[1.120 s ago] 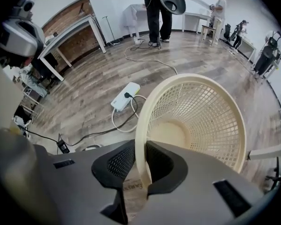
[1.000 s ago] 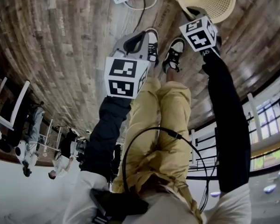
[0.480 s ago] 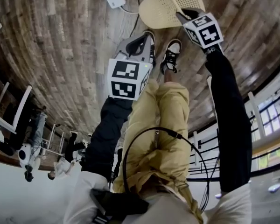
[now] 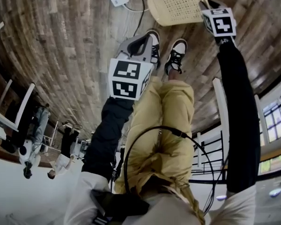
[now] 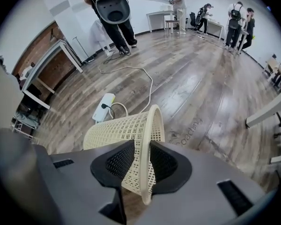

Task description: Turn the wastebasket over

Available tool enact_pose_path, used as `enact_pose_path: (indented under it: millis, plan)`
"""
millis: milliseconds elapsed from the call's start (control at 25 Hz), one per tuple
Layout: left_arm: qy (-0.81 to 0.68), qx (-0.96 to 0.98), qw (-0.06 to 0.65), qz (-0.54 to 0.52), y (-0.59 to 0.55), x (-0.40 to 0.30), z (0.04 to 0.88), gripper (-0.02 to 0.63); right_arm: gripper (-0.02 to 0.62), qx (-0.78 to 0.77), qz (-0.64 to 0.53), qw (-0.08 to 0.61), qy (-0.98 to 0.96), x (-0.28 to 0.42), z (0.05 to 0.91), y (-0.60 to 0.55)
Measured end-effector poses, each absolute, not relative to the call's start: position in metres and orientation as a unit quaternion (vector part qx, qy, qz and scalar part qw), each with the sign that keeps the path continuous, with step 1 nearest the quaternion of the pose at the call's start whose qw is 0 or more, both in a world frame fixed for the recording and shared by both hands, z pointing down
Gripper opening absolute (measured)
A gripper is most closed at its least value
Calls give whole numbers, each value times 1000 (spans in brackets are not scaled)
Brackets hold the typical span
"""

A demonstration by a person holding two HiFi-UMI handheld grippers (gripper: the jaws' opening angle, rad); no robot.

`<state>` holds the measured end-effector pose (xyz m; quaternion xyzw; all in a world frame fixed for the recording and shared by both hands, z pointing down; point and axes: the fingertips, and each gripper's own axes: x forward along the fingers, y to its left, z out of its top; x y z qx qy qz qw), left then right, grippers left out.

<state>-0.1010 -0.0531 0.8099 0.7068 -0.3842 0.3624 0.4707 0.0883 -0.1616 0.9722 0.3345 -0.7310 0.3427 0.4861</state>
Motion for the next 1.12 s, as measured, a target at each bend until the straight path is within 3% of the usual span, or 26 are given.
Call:
enact_pose_path:
  millis: [240, 440, 920, 1120]
  plan:
    - [-386, 705, 471, 364, -55, -101, 809, 2, 120, 338, 336, 487, -732, 85, 970, -167]
    - [-386, 712, 463, 360, -55, -93, 783, 2, 158, 371, 348, 442, -739, 89, 927, -174]
    - [-379, 751, 419, 341, -68, -46, 641, 2, 156, 442, 274, 358, -775, 117, 689, -162]
    - [-391, 779, 384, 303, -90, -24, 544, 2, 33, 477, 223, 291, -799, 106, 540, -156]
